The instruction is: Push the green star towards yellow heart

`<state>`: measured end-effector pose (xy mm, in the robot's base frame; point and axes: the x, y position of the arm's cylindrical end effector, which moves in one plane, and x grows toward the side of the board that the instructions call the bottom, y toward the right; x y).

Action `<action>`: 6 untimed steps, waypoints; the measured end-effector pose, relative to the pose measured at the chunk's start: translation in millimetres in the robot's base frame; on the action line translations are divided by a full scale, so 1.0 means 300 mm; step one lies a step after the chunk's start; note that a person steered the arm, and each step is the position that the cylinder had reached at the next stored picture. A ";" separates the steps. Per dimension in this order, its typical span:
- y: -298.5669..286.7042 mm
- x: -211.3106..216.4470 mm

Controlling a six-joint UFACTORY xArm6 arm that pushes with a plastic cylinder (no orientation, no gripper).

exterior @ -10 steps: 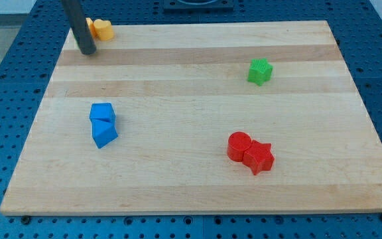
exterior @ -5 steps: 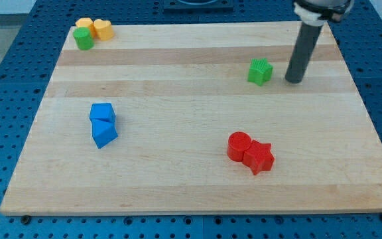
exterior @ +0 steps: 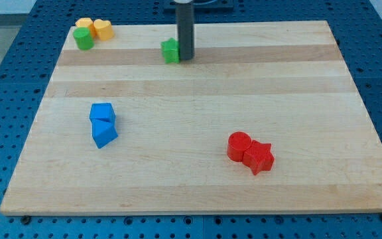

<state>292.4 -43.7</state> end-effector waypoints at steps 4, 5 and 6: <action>-0.374 -0.064; -0.405 -0.064; -0.426 -0.067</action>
